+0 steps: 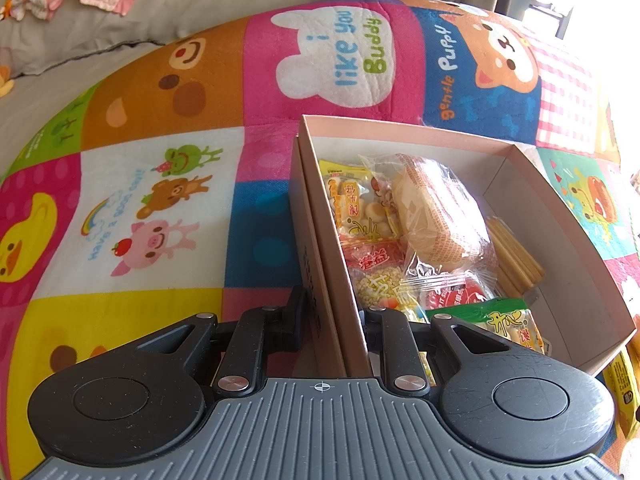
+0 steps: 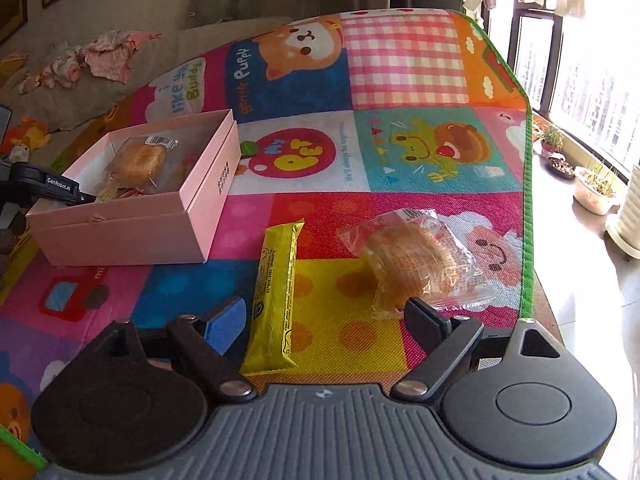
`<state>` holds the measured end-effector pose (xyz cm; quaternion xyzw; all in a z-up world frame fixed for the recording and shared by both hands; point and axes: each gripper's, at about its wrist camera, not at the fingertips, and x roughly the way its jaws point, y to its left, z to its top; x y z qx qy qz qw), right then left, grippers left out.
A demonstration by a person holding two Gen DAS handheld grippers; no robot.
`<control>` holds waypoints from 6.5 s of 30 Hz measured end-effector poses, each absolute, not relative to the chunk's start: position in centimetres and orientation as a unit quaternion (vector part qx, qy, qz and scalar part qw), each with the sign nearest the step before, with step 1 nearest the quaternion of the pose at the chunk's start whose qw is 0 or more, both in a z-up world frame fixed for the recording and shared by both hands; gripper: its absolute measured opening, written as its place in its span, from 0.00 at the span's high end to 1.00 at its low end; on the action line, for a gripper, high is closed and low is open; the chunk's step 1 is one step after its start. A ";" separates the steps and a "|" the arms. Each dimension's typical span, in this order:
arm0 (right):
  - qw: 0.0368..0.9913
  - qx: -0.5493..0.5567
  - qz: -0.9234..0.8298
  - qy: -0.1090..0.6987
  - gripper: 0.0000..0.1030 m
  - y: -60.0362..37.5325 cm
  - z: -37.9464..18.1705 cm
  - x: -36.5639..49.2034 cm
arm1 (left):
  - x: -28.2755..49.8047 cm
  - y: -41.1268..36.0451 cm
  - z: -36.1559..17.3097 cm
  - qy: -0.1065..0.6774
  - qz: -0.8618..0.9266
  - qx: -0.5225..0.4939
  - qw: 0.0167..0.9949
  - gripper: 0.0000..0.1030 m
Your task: Organize objects
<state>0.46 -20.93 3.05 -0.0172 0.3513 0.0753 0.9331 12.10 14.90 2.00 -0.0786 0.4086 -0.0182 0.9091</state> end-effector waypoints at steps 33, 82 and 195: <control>0.915 -0.042 0.109 0.387 0.64 -16.9 2.0 0.7 | 12.1 14.9 2.0 0.408 -0.019 -0.074 0.910 0.79; 0.891 -0.030 0.225 0.393 0.67 -5.2 4.6 13.2 | 11.9 14.9 1.9 0.405 -0.017 -0.079 0.911 0.79; 0.917 -0.059 0.208 0.334 0.22 -7.1 8.9 16.4 | 11.3 15.2 1.7 0.392 -0.021 -0.093 0.915 0.78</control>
